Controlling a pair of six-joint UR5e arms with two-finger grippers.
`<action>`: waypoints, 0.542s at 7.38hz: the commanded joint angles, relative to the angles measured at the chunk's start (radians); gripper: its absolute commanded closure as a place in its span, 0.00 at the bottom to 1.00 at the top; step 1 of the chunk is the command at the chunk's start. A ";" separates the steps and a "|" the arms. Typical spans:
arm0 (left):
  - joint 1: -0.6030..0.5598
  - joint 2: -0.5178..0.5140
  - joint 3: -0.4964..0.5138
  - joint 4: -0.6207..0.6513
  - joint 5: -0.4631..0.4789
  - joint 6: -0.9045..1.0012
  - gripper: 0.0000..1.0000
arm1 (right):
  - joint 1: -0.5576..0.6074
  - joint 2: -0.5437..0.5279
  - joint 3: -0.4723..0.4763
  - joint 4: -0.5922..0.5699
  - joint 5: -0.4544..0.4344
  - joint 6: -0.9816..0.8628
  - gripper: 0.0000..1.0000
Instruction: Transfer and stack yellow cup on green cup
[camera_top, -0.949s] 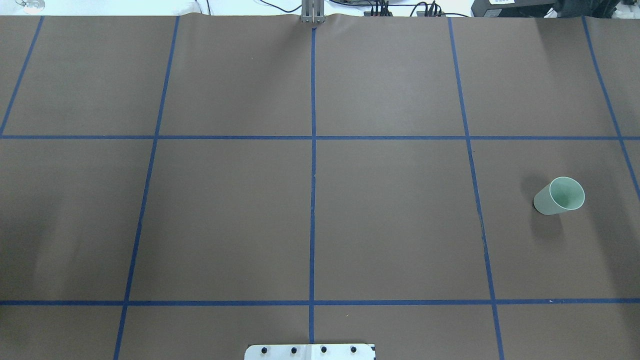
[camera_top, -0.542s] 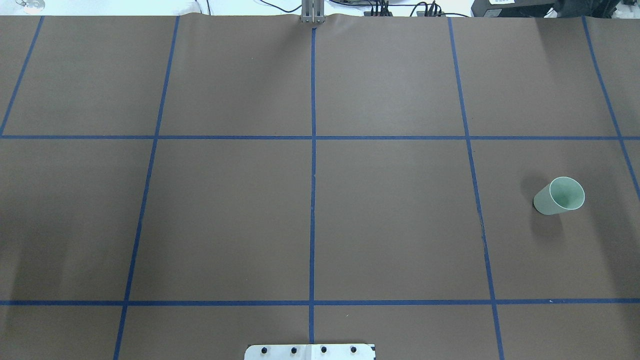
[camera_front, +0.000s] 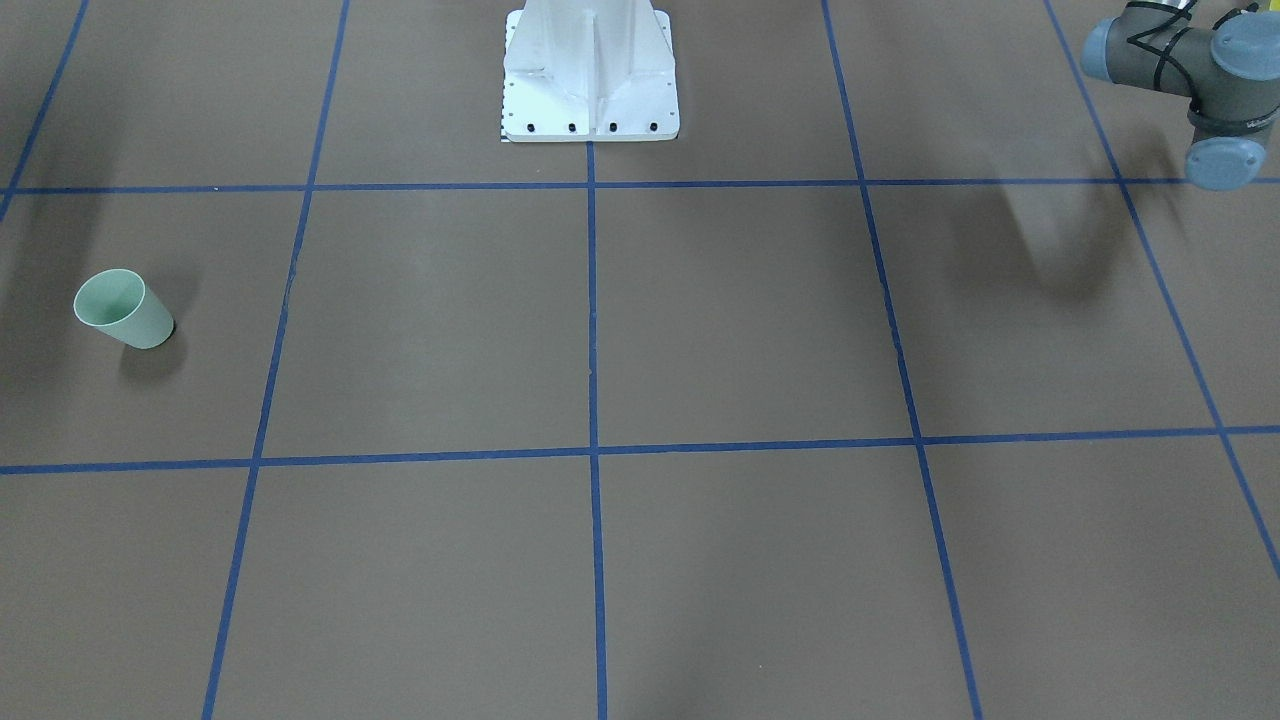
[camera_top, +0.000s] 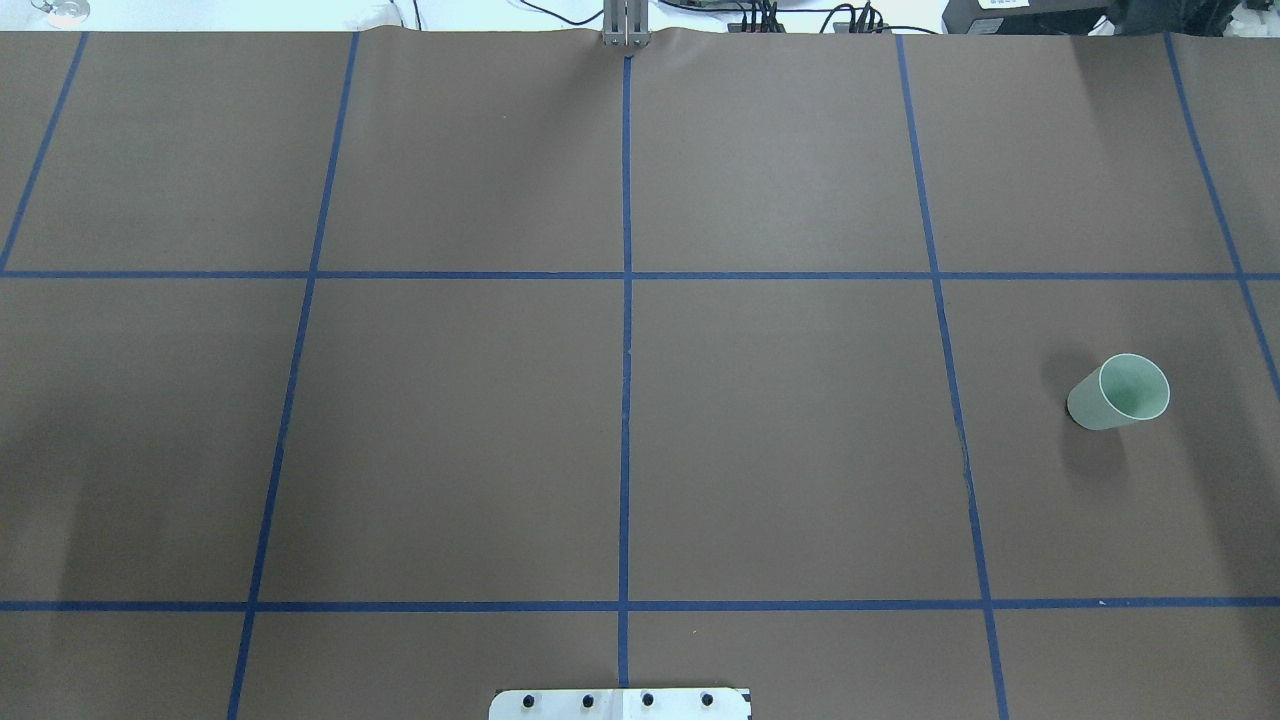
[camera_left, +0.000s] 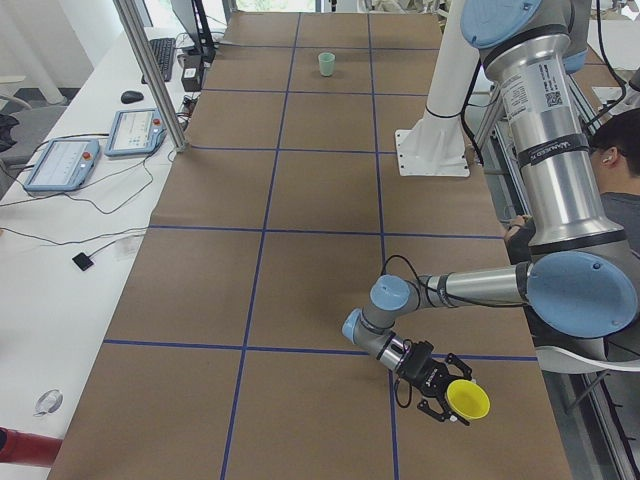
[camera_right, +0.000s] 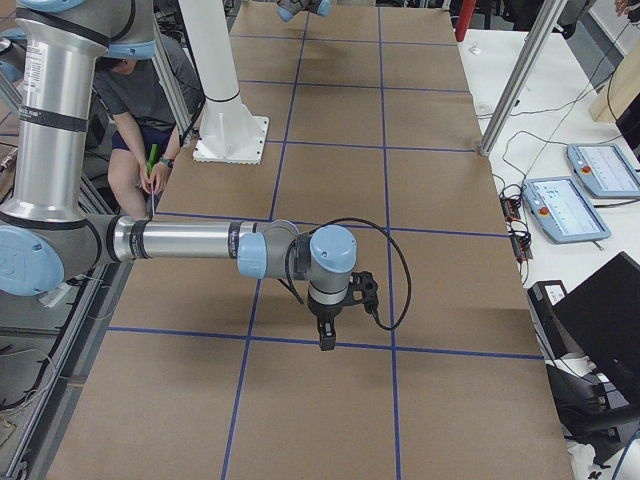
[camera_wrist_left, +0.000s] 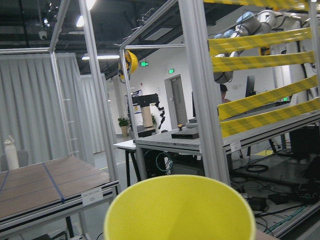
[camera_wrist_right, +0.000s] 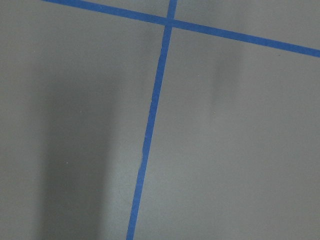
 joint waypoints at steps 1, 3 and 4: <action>-0.009 -0.028 -0.028 -0.005 0.194 -0.001 1.00 | -0.001 0.001 0.002 0.002 0.012 0.001 0.00; -0.009 -0.063 -0.102 -0.010 0.367 -0.001 1.00 | -0.001 0.002 0.002 0.003 0.014 0.007 0.00; -0.015 -0.090 -0.110 -0.011 0.441 0.000 1.00 | -0.001 0.002 0.002 0.002 0.027 0.007 0.00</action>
